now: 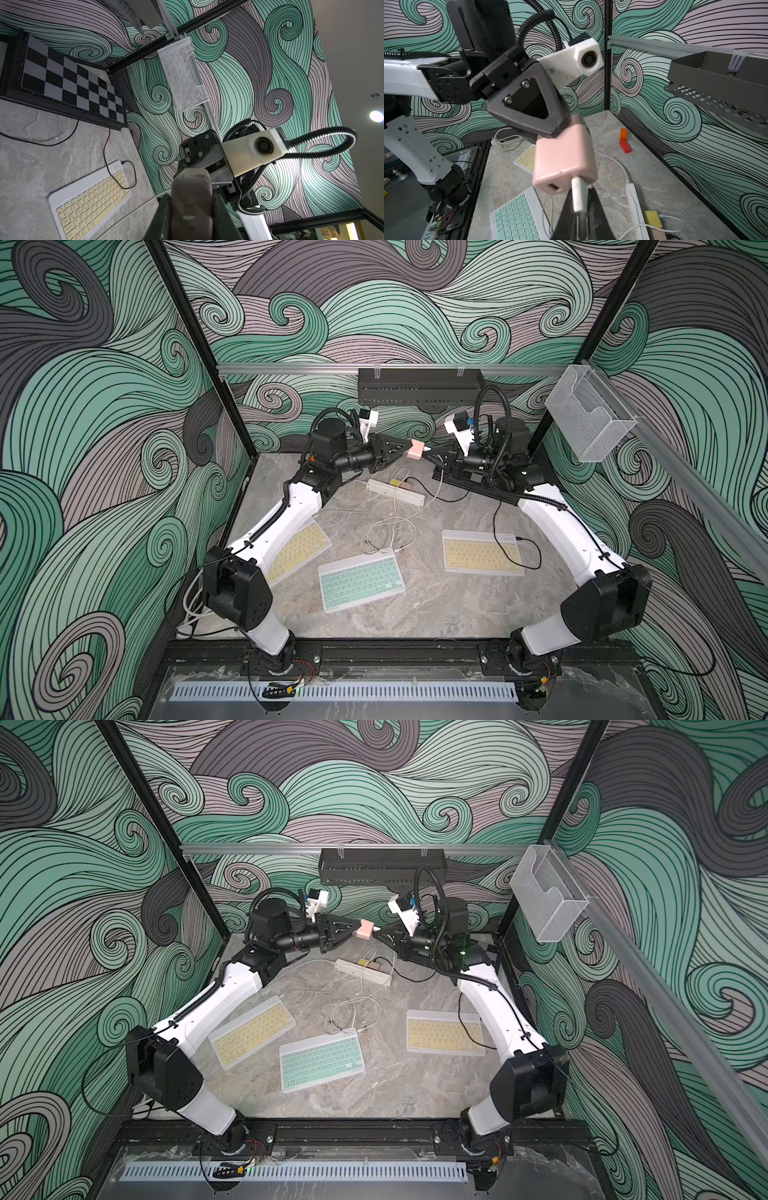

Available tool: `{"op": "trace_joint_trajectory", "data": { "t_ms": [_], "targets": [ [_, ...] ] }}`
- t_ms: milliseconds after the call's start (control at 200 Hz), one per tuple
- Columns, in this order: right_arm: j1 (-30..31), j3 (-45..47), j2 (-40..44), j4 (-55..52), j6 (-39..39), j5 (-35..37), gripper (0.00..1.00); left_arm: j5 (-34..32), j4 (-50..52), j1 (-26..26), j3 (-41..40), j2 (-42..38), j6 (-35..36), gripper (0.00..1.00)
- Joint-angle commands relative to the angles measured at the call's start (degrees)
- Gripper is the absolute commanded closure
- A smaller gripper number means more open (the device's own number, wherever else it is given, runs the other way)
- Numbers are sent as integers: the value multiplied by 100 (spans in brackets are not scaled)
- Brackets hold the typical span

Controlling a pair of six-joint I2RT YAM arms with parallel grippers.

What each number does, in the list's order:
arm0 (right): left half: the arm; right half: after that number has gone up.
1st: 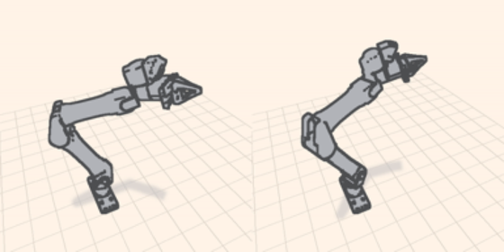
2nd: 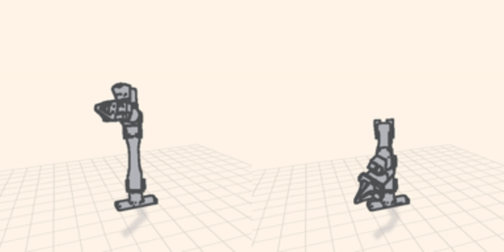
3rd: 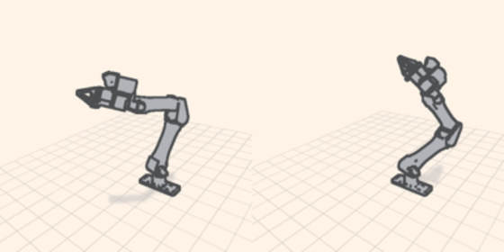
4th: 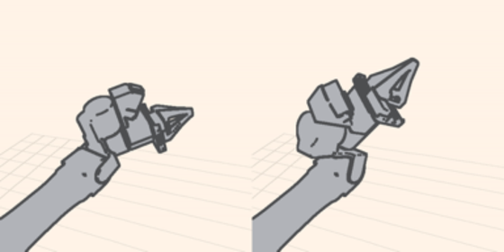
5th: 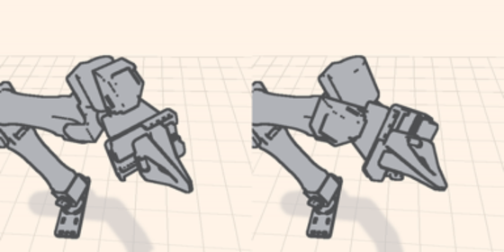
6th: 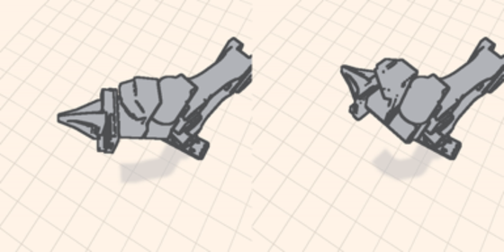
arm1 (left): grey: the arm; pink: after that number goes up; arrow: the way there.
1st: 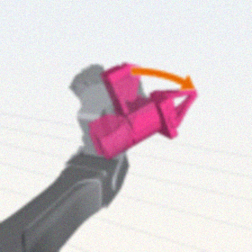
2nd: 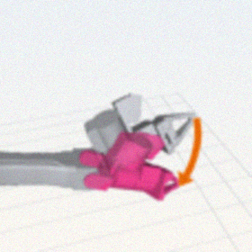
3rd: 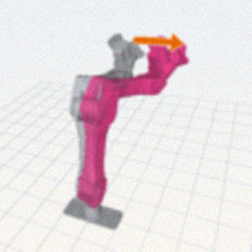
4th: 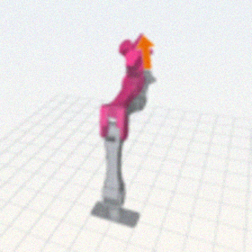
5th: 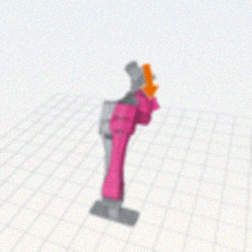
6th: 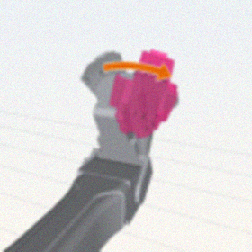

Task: Unplug the wireless keyboard
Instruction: Remove the power cord from the plug.

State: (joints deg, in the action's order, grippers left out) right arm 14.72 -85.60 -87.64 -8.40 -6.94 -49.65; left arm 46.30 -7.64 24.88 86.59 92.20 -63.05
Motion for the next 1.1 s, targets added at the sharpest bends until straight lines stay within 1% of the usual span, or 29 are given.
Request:
{"op": "trace_joint_trajectory", "data": {
  "t_ms": [0,25,45,65,160,250,380,460,555,620,635,650,700,735,841,951,981,1011,1031,1096],
  "targets": [
    [125,-42,204,-30,-186,-80,90,185,-80,60,234,139,-23,100],
    [134,-57,212,-64,-214,-8,84,192,-53,66,242,147,-15,100],
    [146,-57,232,-87,-220,59,73,199,-35,63,249,156,-6,100],
    [152,-60,235,-96,-231,139,67,199,-7,61,256,157,6,100],
    [163,-72,239,-217,-374,304,65,186,202,60,293,166,103,100],
    [171,-132,225,-380,-486,426,67,151,355,56,289,173,162,100],
    [232,-142,240,-486,-592,496,80,177,454,52,391,243,196,100],
    [285,-158,230,-566,-659,515,84,161,635,52,470,278,324,100],
    [350,-172,222,-634,-738,633,100,166,782,52,483,298,460,100],
    [391,-152,221,-622,-769,741,100,138,782,52,469,278,451,100],
    [398,-143,221,-615,-772,755,100,134,775,52,464,285,447,97],
    [406,-130,226,-598,-775,768,100,126,761,52,452,278,438,92],
    [439,-114,223,-572,-753,811,100,118,644,52,401,270,356,69],
    [455,-107,217,-562,-744,845,100,129,496,52,350,262,279,60],
    [488,-45,205,-513,-719,897,100,140,263,52,299,233,175,48],
    [513,-28,179,-513,-710,920,100,155,215,63,306,237,167,41],
    [524,-36,170,-522,-704,934,100,161,228,60,316,243,181,41],
    [532,-35,163,-518,-701,955,100,160,244,60,315,241,186,44],
    [540,-30,162,-513,-695,973,100,160,264,60,316,248,192,48],
    [566,-23,142,-513,-695,1097,100,160,340,60,331,247,227,68]
  ]
}}
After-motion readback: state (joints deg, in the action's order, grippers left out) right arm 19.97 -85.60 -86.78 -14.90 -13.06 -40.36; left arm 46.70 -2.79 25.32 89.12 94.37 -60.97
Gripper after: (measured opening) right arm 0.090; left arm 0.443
